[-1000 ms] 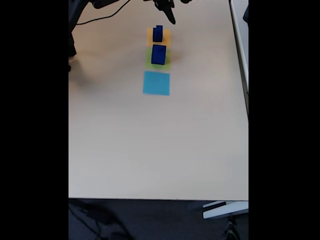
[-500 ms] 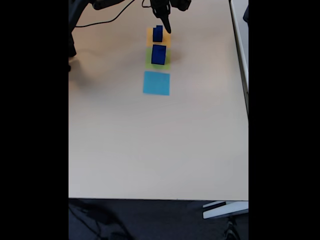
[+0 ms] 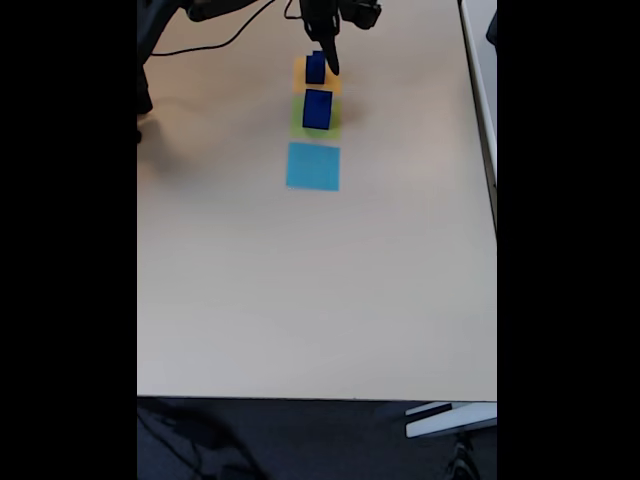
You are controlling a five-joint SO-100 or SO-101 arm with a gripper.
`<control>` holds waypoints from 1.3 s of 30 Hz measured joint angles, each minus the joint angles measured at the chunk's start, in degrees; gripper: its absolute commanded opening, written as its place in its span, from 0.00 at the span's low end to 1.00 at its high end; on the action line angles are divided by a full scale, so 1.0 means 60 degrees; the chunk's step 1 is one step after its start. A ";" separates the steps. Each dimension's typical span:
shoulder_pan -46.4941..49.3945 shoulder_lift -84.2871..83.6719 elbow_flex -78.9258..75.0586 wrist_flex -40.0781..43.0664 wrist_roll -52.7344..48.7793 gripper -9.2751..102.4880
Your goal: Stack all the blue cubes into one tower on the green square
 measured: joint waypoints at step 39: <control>-0.0190 -0.0454 -0.0015 0.0894 -0.0586 0.44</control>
